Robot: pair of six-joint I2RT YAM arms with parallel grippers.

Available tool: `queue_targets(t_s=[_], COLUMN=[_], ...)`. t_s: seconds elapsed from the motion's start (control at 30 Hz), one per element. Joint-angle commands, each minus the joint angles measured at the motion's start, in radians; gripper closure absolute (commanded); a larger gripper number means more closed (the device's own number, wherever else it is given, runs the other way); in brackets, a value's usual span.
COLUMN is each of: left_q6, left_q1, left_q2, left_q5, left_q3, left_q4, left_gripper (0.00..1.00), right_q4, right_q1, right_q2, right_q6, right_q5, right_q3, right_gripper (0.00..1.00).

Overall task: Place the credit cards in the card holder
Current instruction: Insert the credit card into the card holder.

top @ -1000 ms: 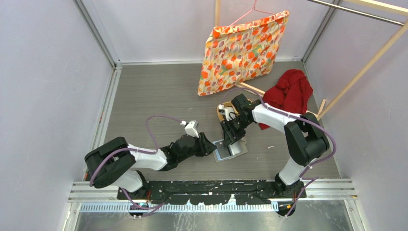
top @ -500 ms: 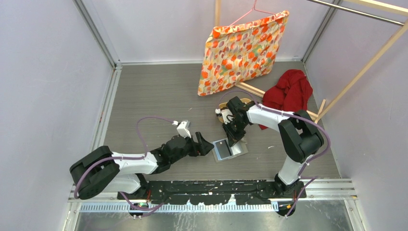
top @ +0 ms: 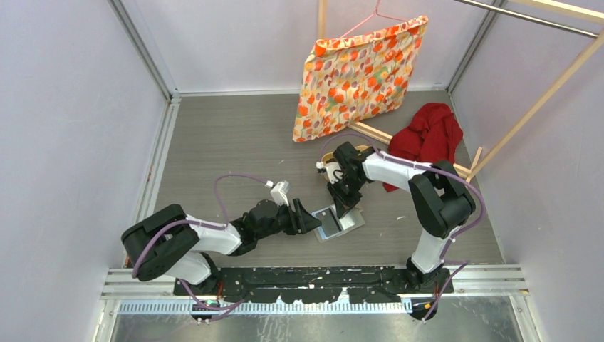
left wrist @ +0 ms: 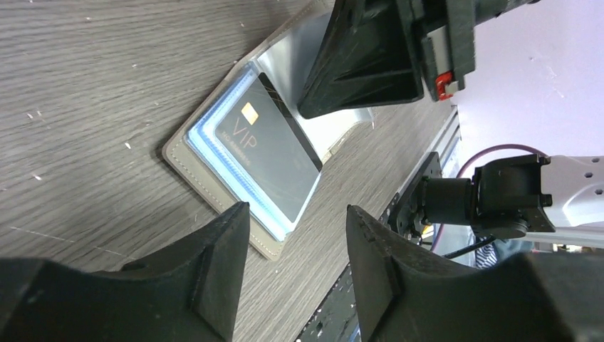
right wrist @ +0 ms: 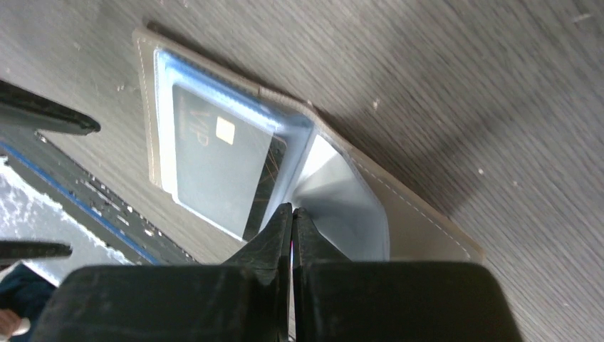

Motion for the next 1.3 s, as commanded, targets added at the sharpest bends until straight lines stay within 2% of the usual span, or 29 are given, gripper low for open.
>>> queue_targets(t_s=[0.0,0.2,0.37,0.63,1.03,1.27], left_q6=[-0.039,-0.088,-0.095,-0.087,-0.101,-0.11], left_q1=[0.001,-0.017,-0.048,-0.05,-0.05,-0.05], left_q2=[0.036,0.073,0.101,0.134,0.203,0.154], left_q5=[0.048,0.069,0.02,0.016,0.023,0.019], left_q3=[0.011,0.036,0.03,0.039,0.049,0.053], left_q4=[0.12,0.121,0.123,0.135,0.209,0.196], left_gripper=[0.48,0.61,0.62,0.6,0.58,0.58], right_q4=[-0.11,-0.173,-0.165,-0.124,-0.123,-0.13], right_q1=[-0.031,-0.037,-0.037,-0.038,-0.037,-0.037], right_q2=[-0.05,-0.063,0.003,0.076,0.145,0.167], right_q6=[-0.133,-0.208,-0.135,-0.072,-0.053,-0.051], right_q5=[-0.095,-0.199,-0.347,-0.217,-0.141,-0.132], right_q3=[0.075,0.097,0.109,0.111,0.122,0.127], right_gripper=[0.94,0.92,0.89,0.9,0.9,0.9])
